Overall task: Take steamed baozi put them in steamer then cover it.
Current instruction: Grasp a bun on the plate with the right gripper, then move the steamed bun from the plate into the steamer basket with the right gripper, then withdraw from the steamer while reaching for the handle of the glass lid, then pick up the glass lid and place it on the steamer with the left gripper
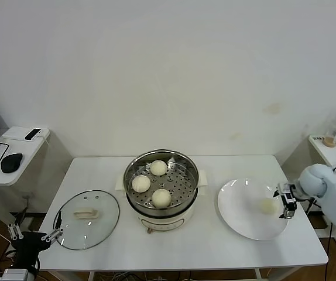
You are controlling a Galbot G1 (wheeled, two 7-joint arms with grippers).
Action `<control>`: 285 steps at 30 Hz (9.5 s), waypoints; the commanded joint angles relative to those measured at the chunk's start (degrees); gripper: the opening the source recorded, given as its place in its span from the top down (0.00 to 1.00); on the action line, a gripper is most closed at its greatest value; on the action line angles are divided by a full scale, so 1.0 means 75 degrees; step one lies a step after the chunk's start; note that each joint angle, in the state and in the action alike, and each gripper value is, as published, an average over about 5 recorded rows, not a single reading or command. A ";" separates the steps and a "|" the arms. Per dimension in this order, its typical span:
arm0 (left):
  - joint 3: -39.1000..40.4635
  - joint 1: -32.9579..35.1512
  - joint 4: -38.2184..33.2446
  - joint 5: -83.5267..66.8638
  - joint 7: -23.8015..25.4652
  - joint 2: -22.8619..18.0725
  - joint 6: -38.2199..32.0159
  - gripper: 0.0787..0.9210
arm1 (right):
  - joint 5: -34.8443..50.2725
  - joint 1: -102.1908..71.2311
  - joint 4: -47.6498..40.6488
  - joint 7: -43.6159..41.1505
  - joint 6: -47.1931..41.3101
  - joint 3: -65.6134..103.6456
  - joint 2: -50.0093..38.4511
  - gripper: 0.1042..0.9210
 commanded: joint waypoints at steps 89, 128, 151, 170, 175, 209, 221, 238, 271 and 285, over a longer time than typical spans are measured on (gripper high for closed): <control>0.0150 -0.0258 0.0062 0.0144 -0.0004 -0.0107 0.0039 0.12 | 0.4673 0.4781 0.1245 0.1328 -0.3973 -0.5348 0.3540 0.37; 0.0366 -0.0523 0.0330 0.0023 -0.0115 -0.0200 -0.0299 0.12 | 0.4680 -0.1704 0.5360 0.7345 -0.1258 0.1806 0.1067 0.12; 0.0623 -0.0834 0.2612 0.6377 -0.0817 0.0132 -0.1866 0.12 | 0.4692 -0.9246 0.5491 0.7035 0.2492 0.9002 0.5578 0.12; 0.1460 -0.1930 0.4175 1.0278 -0.1265 0.0755 -0.2229 0.12 | 0.4473 -1.0189 0.6231 0.7700 0.2010 0.9486 0.5981 0.12; 0.1600 -0.2421 0.4625 1.0175 -0.1135 0.0890 -0.2181 0.12 | 0.4362 -1.0327 0.6321 0.7673 0.2047 0.9464 0.6069 0.12; 0.2258 -0.4745 0.6838 1.0029 -0.0953 0.0838 -0.1967 0.12 | 0.3794 -1.0628 0.6384 0.7736 0.2416 0.9124 0.6565 0.12; 0.2237 -0.4774 0.7089 0.9950 -0.1051 0.0747 -0.2005 0.39 | 0.3804 -1.0579 0.6361 0.7732 0.2433 0.9056 0.6522 0.12; 0.1862 -0.3960 0.5825 0.9825 -0.1446 0.0695 -0.1899 0.92 | 0.3868 -1.0533 0.6368 0.7706 0.2417 0.8854 0.6482 0.12; 0.2855 -0.4347 0.1486 0.7388 0.1529 0.2507 0.0784 0.93 | 0.3763 -1.0573 0.6433 0.7550 0.2189 0.8450 0.6307 0.12; 0.5696 -0.6562 0.2224 0.8286 0.2147 0.1428 0.2022 0.93 | 0.3019 -1.0398 0.6227 0.7456 0.2171 0.8299 0.6430 0.12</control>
